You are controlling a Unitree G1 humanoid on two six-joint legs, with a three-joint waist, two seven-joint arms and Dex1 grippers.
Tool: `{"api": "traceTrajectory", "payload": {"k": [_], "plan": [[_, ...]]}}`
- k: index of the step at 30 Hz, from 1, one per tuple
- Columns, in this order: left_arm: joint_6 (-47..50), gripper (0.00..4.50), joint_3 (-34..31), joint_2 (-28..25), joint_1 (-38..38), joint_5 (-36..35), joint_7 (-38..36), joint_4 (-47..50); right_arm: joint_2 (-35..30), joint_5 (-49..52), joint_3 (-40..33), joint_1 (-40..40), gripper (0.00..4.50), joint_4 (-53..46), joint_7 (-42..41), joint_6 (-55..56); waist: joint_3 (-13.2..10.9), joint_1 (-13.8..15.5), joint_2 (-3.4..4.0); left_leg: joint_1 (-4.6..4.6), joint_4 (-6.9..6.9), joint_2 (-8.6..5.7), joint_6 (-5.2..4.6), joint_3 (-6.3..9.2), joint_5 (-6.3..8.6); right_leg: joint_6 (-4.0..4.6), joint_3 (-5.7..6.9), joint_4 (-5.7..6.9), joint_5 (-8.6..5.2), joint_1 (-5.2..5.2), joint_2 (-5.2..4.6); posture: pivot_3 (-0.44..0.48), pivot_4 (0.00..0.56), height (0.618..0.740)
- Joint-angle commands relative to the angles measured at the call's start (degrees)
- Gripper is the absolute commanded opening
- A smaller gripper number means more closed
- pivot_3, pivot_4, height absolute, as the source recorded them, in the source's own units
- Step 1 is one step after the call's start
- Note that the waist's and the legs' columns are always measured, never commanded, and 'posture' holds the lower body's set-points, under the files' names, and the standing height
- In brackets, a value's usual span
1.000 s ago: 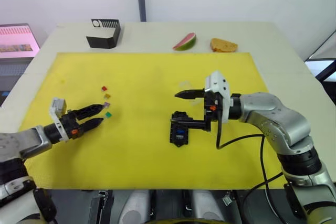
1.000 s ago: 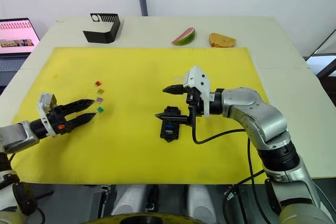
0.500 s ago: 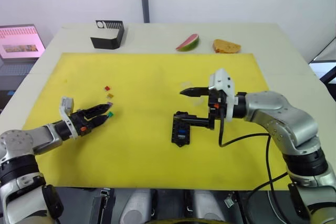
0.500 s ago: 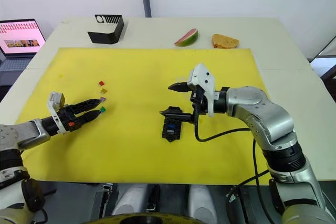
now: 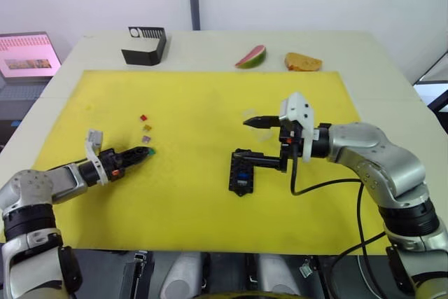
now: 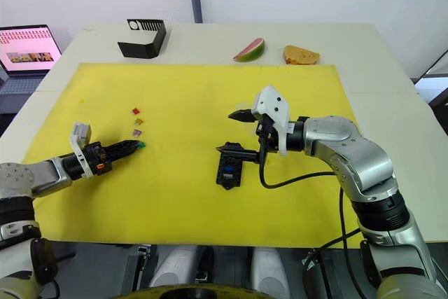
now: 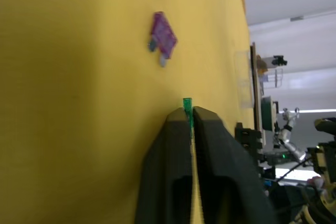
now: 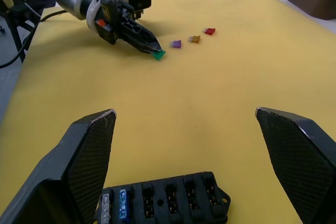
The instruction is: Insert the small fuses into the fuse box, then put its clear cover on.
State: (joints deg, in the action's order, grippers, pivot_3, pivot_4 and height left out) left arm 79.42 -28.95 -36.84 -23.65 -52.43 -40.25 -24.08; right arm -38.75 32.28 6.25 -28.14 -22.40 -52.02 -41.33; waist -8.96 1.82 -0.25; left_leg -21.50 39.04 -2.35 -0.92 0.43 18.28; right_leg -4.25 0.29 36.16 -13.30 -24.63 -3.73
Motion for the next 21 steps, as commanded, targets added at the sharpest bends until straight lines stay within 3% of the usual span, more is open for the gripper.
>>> {"api": "traceTrajectory", "payload": {"k": [1, 7, 11, 15, 21], "plan": [[2.0, 0.05, -3.2, -2.5, -0.3, -1.7, 0.2, 2.4, -0.8, 0.9, -1.7, 0.2, 4.50, -2.5, -0.3, 0.2, 0.0, -0.4, -0.03, -0.01, 0.00, 0.01, 0.00, 0.00, 0.00, 0.00, 0.00, 0.00, 0.00, -0.01, 0.00, 0.000, 0.150, 0.740], [8.5, 0.05, -8.4, -1.5, -4.6, -7.7, 4.1, 9.8, -0.1, 4.2, -4.7, 1.1, 4.50, -3.6, 1.3, -2.2, -0.1, -1.2, -0.15, -0.29, 0.00, 0.01, 0.00, 0.01, 0.00, -0.02, 0.00, -0.01, 0.01, -0.26, 0.00, 0.000, 0.150, 0.740], [8.1, 0.05, -8.6, 9.0, -10.7, -13.4, 12.8, 23.4, 6.2, 11.5, -8.9, 1.8, 4.50, -4.6, 10.0, -9.2, -0.1, -0.7, -0.31, -0.66, 0.15, 0.01, 0.03, 0.12, -0.02, -0.03, 0.07, -0.01, 0.02, -0.46, 0.01, 0.000, 0.150, 0.740], [7.0, 0.05, -7.5, 18.6, -12.9, -17.9, 21.2, 30.7, 12.6, 21.1, -13.0, 2.1, 4.50, -6.2, 18.0, -14.9, -0.1, -1.5, -0.32, -0.80, 0.16, -0.05, 0.36, 0.06, -0.21, -0.12, 0.04, -0.02, 0.08, -0.66, 0.00, 0.000, 0.150, 0.740], [1.7, 0.05, -3.5, 27.0, -13.0, -26.0, 27.9, 33.6, 18.6, 39.2, -18.1, 1.2, 4.50, -3.6, 31.2, -21.6, -0.1, -1.6, -0.32, -0.84, 0.09, 0.02, 0.58, 0.05, -0.35, -0.12, 0.04, 0.09, 0.08, -0.79, 0.13, 0.000, 0.150, 0.740]]}}
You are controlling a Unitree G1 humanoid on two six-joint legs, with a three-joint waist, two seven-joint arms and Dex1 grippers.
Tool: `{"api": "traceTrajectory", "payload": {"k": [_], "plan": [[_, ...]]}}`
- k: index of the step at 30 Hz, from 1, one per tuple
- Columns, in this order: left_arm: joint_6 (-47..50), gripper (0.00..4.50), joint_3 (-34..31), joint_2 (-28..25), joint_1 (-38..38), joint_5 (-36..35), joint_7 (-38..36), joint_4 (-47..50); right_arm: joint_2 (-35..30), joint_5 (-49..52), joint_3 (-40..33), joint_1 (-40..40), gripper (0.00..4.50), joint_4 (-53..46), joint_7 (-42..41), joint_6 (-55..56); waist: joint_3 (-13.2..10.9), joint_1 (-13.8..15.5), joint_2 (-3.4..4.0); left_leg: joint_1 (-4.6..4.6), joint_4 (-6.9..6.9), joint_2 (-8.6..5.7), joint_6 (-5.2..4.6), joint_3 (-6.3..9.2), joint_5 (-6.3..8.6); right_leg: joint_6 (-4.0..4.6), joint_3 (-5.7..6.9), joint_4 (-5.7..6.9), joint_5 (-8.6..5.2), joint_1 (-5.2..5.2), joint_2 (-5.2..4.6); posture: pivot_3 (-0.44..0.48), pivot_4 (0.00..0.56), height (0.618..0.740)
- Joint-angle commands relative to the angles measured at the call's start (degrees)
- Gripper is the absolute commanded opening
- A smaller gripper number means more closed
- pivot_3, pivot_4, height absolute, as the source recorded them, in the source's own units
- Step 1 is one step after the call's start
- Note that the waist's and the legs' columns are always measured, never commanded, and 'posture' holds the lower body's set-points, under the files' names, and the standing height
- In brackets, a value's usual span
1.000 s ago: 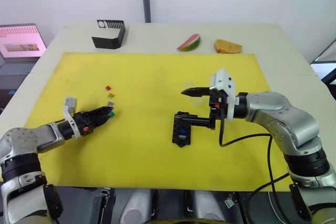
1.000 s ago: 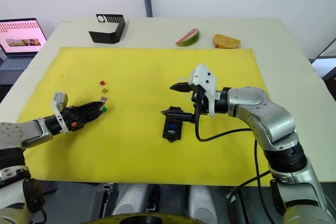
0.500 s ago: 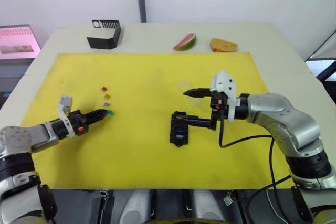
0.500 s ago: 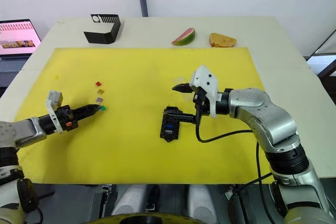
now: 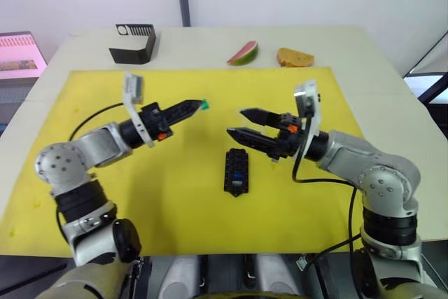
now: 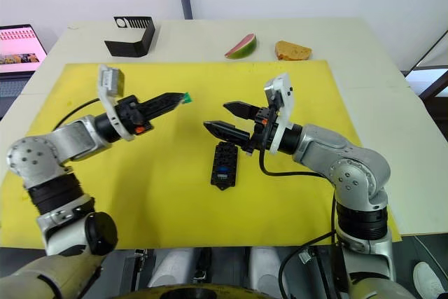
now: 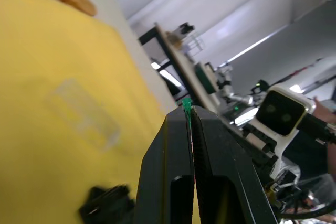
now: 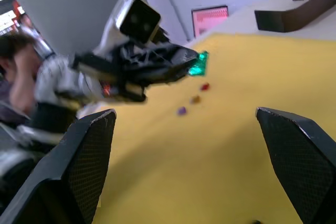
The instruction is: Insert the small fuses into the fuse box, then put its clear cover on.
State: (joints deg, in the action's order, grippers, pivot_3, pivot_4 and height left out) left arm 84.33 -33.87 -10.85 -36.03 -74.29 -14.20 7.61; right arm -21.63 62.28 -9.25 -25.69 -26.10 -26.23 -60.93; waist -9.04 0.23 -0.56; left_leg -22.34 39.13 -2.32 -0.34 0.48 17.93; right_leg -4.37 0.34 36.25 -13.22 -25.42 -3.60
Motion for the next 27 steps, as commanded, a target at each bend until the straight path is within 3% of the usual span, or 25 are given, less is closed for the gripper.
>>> {"api": "traceTrajectory", "payload": {"k": [1, 11, 14, 16, 27], "plan": [[-3.9, 0.05, 2.2, 1.4, -0.2, -4.9, 2.4, 1.7, 1.9, 11.7, -3.0, -1.7, 4.50, 0.8, 7.5, -2.4, 0.0, 0.1, 0.00, 0.01, 0.01, 0.00, -0.01, 0.00, 0.00, 0.00, 0.00, 0.01, 0.00, 0.01, 0.00, 0.000, 0.150, 0.740], [-10.8, 0.05, 8.9, -0.2, 1.2, -11.9, 5.8, 1.6, 0.9, 22.6, -2.4, -4.6, 4.50, 4.9, 17.4, -0.3, 0.0, 0.3, 0.00, 0.00, 0.04, -0.02, -0.05, -0.01, 0.00, 0.01, 0.00, -0.01, 0.00, 0.04, 0.03, 0.000, 0.150, 0.740], [-12.9, 0.00, 10.2, -1.1, 1.7, -14.1, 6.9, 1.3, 1.0, 21.9, -1.5, -4.9, 3.64, 4.6, 17.6, 0.9, 0.0, 0.3, 0.00, 0.00, 0.04, -0.01, -0.05, -0.01, 0.00, 0.01, 0.01, 0.00, -0.01, 0.04, 0.05, 0.000, 0.150, 0.740], [-14.3, 0.00, 11.1, -1.5, 2.2, -15.4, 7.7, 1.3, 1.3, 21.5, -1.0, -5.1, 2.75, 4.4, 18.0, 2.0, 0.0, 0.3, 0.00, 0.00, 0.04, -0.01, -0.05, -0.01, -0.01, 0.01, 0.01, 0.00, -0.01, 0.04, 0.05, 0.000, 0.150, 0.740], [-19.7, 0.00, 15.6, -4.9, 3.8, -21.4, 9.1, 0.8, 0.7, 21.1, 0.9, -5.4, 2.75, 4.2, 18.3, 5.2, 0.0, 0.3, 0.00, 0.00, 0.05, -0.01, -0.07, -0.02, -0.01, 0.01, 0.01, 0.00, -0.01, 0.04, 0.06, 0.000, 0.150, 0.740]]}}
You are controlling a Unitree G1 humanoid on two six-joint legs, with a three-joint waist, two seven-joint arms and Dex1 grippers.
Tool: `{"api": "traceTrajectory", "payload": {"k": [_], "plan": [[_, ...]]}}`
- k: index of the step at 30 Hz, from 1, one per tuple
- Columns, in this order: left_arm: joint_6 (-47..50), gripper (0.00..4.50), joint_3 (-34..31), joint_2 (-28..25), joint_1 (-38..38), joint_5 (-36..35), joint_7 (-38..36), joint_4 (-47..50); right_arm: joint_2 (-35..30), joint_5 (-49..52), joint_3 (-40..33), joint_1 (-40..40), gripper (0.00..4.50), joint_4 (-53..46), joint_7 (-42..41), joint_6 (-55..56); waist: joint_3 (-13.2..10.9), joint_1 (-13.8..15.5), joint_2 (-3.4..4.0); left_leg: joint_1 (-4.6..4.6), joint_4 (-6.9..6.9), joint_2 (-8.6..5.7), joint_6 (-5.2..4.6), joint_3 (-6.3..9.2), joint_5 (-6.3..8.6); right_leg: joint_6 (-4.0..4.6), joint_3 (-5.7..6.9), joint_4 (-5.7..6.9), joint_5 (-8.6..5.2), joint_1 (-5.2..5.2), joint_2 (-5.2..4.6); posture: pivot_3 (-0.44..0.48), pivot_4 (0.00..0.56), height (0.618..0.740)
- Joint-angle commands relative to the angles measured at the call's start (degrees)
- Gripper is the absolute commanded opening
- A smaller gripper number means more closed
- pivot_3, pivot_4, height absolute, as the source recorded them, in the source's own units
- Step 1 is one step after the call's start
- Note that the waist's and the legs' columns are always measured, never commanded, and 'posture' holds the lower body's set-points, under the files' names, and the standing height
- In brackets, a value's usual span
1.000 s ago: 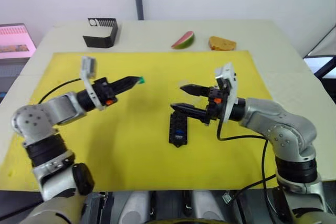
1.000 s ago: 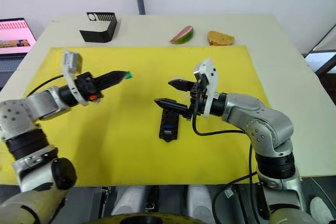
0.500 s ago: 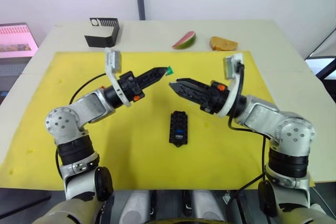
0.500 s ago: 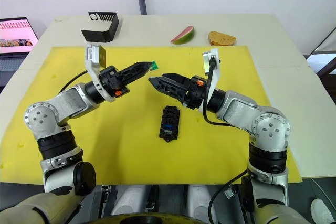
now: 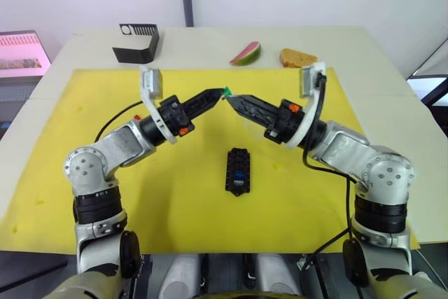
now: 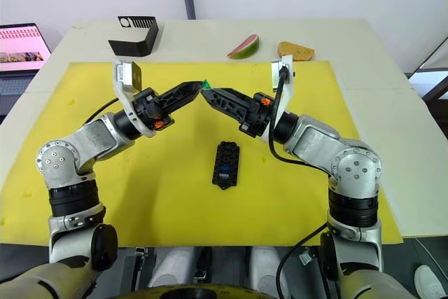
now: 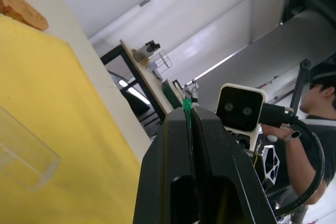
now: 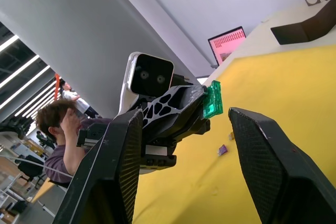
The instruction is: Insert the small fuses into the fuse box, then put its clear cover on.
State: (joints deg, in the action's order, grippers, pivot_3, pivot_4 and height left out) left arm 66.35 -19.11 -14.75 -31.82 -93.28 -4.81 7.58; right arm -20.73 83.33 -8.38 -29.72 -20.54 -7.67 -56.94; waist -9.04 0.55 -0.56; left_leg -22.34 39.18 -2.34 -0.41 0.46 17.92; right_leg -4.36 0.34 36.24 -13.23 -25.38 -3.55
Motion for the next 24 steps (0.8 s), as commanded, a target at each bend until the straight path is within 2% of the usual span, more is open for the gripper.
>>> {"api": "traceTrajectory", "payload": {"k": [1, 11, 24], "plan": [[-2.1, 0.00, 1.2, -1.3, -0.4, -2.7, -0.4, 0.7, -0.3, -0.1, 0.2, -1.5, 2.75, -1.3, -0.2, 1.4, 0.0, 0.0, 0.00, 0.00, 0.00, 0.00, 0.00, 0.00, 0.00, 0.00, 0.00, 0.00, 0.00, 0.00, 0.00, 0.000, 0.150, 0.740], [-4.3, 0.00, 3.9, -3.8, 1.2, -3.3, -1.7, 0.6, -0.5, -0.5, 0.8, -1.1, 2.75, -1.4, -0.4, 2.7, 0.0, 0.0, 0.00, 0.00, 0.00, 0.00, -0.01, 0.00, 0.00, 0.00, 0.00, 0.00, 0.00, 0.00, 0.01, 0.000, 0.150, 0.740], [-6.6, 0.00, 5.6, -4.4, 1.0, -5.1, -1.7, 1.0, -1.7, -0.5, 1.0, -0.8, 2.75, -1.6, -0.5, 2.8, 0.0, 0.0, 0.00, 0.00, 0.00, 0.00, -0.09, 0.00, 0.04, 0.01, 0.00, -0.01, 0.00, 0.02, 0.01, 0.000, 0.150, 0.740]]}}
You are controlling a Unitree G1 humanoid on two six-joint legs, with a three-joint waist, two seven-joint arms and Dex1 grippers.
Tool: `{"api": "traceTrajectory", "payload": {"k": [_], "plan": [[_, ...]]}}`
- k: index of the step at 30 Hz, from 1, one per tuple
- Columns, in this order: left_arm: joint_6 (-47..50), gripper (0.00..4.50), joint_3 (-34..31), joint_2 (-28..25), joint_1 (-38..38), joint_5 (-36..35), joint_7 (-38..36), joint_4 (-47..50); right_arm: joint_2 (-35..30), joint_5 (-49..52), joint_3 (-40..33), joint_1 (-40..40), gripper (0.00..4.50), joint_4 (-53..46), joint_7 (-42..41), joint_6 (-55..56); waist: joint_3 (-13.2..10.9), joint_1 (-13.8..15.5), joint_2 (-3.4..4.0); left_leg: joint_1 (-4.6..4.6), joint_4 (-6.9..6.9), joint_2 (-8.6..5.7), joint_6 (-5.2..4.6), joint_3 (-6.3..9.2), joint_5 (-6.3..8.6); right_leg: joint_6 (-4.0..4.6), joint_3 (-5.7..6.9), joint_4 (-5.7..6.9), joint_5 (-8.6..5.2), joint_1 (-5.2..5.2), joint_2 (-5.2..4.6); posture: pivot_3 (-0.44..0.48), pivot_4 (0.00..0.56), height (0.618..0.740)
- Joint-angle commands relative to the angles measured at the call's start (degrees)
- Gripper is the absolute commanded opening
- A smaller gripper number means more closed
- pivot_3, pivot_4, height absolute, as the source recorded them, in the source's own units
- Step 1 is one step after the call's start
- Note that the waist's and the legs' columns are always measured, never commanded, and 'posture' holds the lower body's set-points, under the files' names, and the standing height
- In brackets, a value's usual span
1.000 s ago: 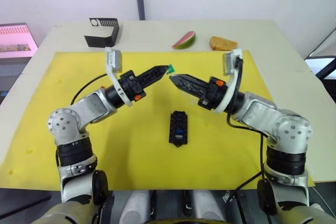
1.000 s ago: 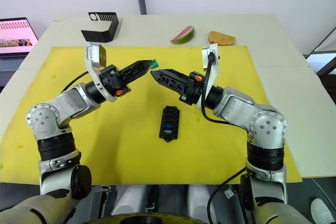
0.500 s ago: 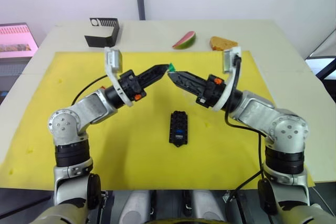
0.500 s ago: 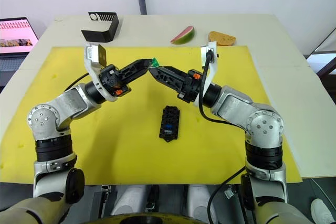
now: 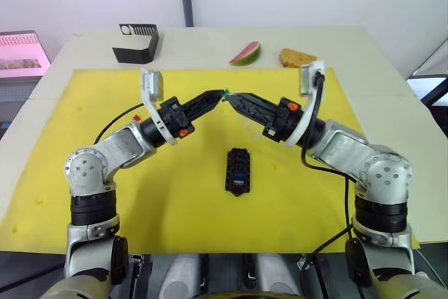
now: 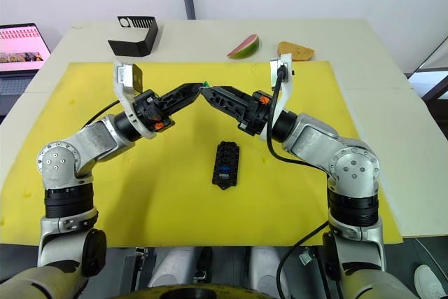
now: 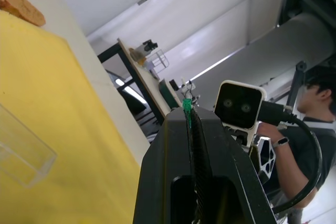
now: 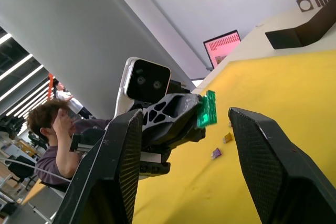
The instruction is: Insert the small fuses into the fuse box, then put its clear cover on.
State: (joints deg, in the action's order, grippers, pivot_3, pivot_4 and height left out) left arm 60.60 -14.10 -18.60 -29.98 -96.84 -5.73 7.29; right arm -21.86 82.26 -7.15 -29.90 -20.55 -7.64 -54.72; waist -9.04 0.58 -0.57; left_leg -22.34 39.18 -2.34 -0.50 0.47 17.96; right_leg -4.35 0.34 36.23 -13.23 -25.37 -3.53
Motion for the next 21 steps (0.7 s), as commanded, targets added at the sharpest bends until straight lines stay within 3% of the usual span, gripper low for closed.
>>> {"api": "traceTrajectory", "payload": {"k": [1, 17, 20, 21], "plan": [[-0.9, 0.00, 0.7, -0.7, -0.9, -1.5, -0.8, 1.4, -0.5, 0.5, -0.2, -0.7, 2.75, -1.5, -0.5, 0.6, 0.0, 0.0, 0.00, 0.00, 0.00, 0.00, -0.10, 0.00, 0.06, 0.00, 0.00, 0.00, 0.00, 0.00, 0.00, 0.000, 0.150, 0.740], [-2.1, 0.00, 2.3, -1.3, -1.1, -1.7, -1.4, 1.3, -0.2, 0.7, 0.0, -1.2, 2.75, -1.3, 0.2, 0.8, 0.0, 0.0, 0.00, 0.00, 0.00, 0.00, -0.10, 0.00, 0.06, 0.00, 0.00, -0.01, 0.00, 0.00, 0.00, 0.000, 0.150, 0.740], [-2.0, 0.00, 2.7, -1.4, -0.8, -1.6, -1.5, 1.8, -0.1, 1.3, -0.2, -1.0, 1.89, -1.4, 0.5, 0.9, 0.0, 0.0, 0.00, 0.00, 0.00, 0.00, -0.10, 0.00, 0.06, 0.00, 0.00, -0.01, 0.00, 0.00, 0.00, 0.000, 0.150, 0.740], [-1.8, 0.00, 2.9, -1.5, -0.7, -1.4, -1.7, 2.0, -0.1, 1.4, -0.2, -1.0, 1.42, -1.5, 0.5, 0.9, 0.0, 0.0, 0.00, 0.00, 0.00, 0.00, -0.10, 0.00, 0.06, 0.00, 0.00, -0.01, 0.00, 0.00, 0.00, 0.000, 0.150, 0.740]]}}
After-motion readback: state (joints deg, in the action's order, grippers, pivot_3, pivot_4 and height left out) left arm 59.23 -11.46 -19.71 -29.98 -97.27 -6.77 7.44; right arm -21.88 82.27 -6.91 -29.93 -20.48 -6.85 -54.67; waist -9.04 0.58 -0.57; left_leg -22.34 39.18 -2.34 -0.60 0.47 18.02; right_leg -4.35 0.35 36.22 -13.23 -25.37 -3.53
